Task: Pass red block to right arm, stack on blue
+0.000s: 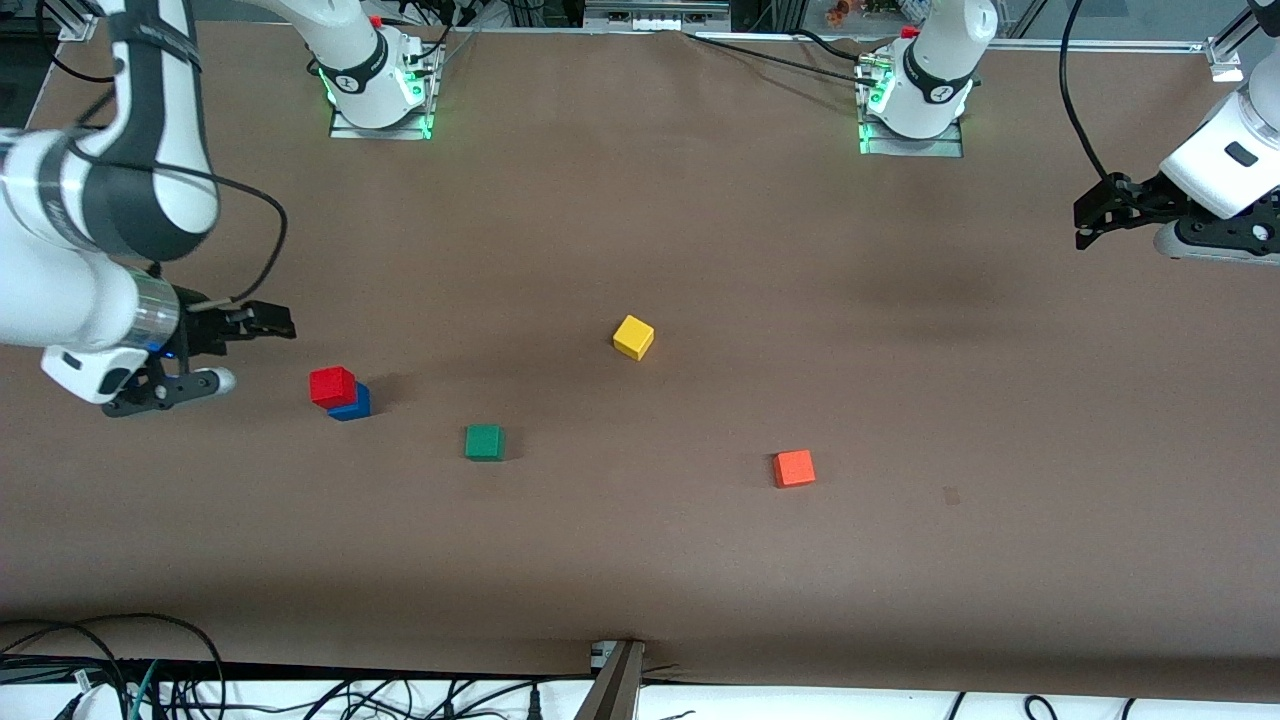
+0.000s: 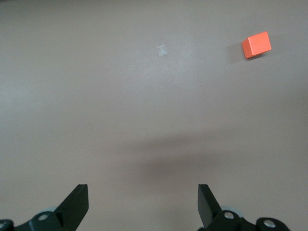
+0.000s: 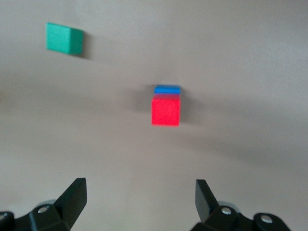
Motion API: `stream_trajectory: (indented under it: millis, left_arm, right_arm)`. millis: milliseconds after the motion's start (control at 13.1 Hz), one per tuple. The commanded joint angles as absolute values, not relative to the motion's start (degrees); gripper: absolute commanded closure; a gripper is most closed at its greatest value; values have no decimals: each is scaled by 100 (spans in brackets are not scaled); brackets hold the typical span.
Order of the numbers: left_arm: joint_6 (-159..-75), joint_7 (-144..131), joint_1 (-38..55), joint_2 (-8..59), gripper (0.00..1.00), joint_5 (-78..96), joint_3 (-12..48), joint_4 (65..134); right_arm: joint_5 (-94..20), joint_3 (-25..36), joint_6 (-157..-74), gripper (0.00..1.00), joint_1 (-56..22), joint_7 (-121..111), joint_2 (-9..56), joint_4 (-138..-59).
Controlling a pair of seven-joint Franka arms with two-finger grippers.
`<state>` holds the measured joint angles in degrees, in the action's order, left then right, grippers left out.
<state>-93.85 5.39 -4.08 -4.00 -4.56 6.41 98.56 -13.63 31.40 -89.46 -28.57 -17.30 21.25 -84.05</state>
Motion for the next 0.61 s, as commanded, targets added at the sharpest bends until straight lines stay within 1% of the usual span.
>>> stream_trajectory:
  millis: [0, 77, 230, 383, 460, 536]
  left_arm:
    - [-9352, 510, -334, -369, 0, -422, 642, 9756]
    - [-9360, 510, -134, -360, 0, -457, 502, 9756]
    - [-9360, 527, 183, -360, 0, -466, 133, 9756]
    - [-9352, 519, 456, -247, 0, -475, -122, 9599]
    - [-9334, 510, 466, -107, 0, -483, -132, 9424]
    - [-9264, 510, 466, -10, 0, -483, -123, 9283]
  right_arm:
    - [-1275, 3304, -7931, 0, -2839, -1661, 2197, -7570]
    - [-1274, 3339, -7754, 0, -2830, -1652, 2197, -7489]
    - [-1248, 3296, -7673, 0, -2839, -1373, 2136, -7401]
    - [-1091, 3182, -7621, 0, -2804, -758, 1829, -7514]
    - [-751, 2895, -7568, 0, -2743, -704, 1628, -7602]
    - [-347, 2370, -7559, 0, -2481, -564, 1391, -7733]
